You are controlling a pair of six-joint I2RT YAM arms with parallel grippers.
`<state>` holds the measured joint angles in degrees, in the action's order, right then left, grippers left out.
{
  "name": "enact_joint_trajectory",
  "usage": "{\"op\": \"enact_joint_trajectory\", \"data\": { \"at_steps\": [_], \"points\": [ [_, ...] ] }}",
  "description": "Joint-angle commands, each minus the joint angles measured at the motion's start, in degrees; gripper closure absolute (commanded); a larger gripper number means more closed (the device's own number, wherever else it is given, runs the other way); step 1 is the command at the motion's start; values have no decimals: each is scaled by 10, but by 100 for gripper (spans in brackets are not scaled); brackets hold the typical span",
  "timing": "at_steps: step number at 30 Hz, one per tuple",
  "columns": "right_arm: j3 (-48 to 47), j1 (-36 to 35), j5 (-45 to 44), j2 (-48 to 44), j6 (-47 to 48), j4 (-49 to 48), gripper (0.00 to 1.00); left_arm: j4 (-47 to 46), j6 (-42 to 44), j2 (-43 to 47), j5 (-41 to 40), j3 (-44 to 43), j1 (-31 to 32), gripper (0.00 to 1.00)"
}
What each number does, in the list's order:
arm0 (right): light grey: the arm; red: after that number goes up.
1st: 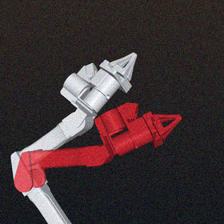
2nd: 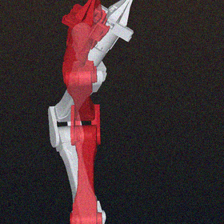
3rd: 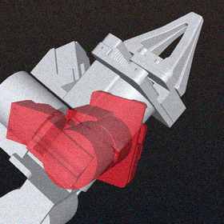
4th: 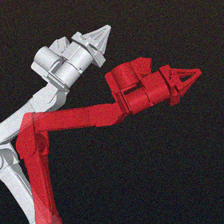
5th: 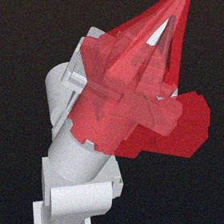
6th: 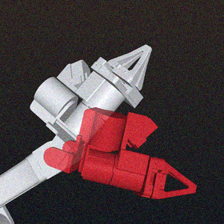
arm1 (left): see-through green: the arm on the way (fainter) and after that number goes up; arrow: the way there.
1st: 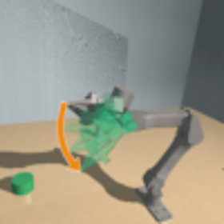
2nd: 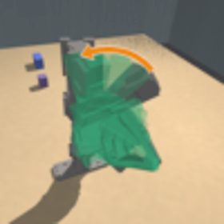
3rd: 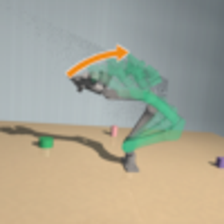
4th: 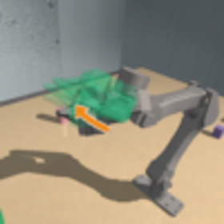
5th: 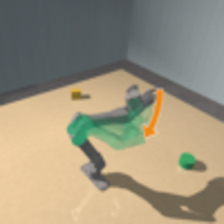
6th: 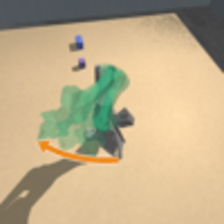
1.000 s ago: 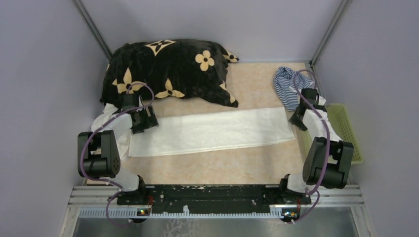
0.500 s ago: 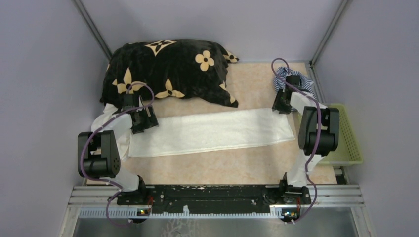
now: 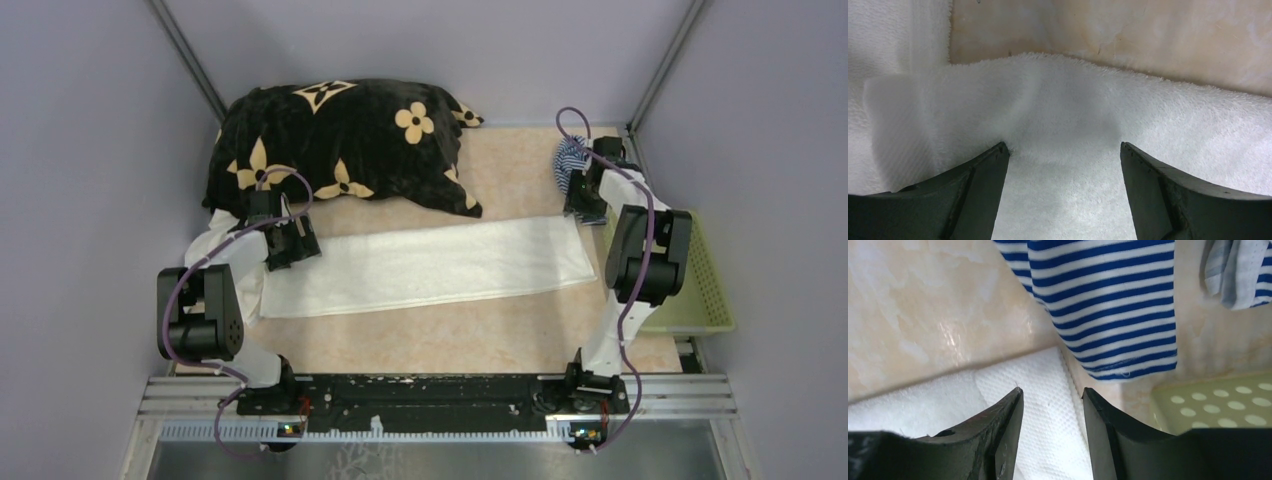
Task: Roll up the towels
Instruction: Fold the towel at the center of the board.
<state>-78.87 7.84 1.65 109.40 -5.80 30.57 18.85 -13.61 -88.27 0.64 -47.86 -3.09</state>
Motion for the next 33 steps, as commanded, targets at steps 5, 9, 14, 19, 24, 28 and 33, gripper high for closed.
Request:
{"op": "enact_joint_trajectory", "data": {
  "at_steps": [5,9,14,19,24,28,33],
  "points": [
    [4,-1,-15,-47,87,109,46,-3,15,8,3,10,-3,12],
    [16,5,-10,-35,98,102,42,-6,16,12,12,9,-3,12],
    [19,5,15,-7,114,102,42,-7,15,15,19,9,-3,12],
    [39,5,29,35,107,114,43,-7,14,18,22,10,-3,12],
    [48,5,37,83,90,131,46,-7,13,19,24,12,-2,12],
    [58,4,34,98,82,126,59,-7,13,24,23,13,-2,12],
    [52,-13,-12,79,82,121,95,-7,13,27,23,14,-1,12]
  ]
}}
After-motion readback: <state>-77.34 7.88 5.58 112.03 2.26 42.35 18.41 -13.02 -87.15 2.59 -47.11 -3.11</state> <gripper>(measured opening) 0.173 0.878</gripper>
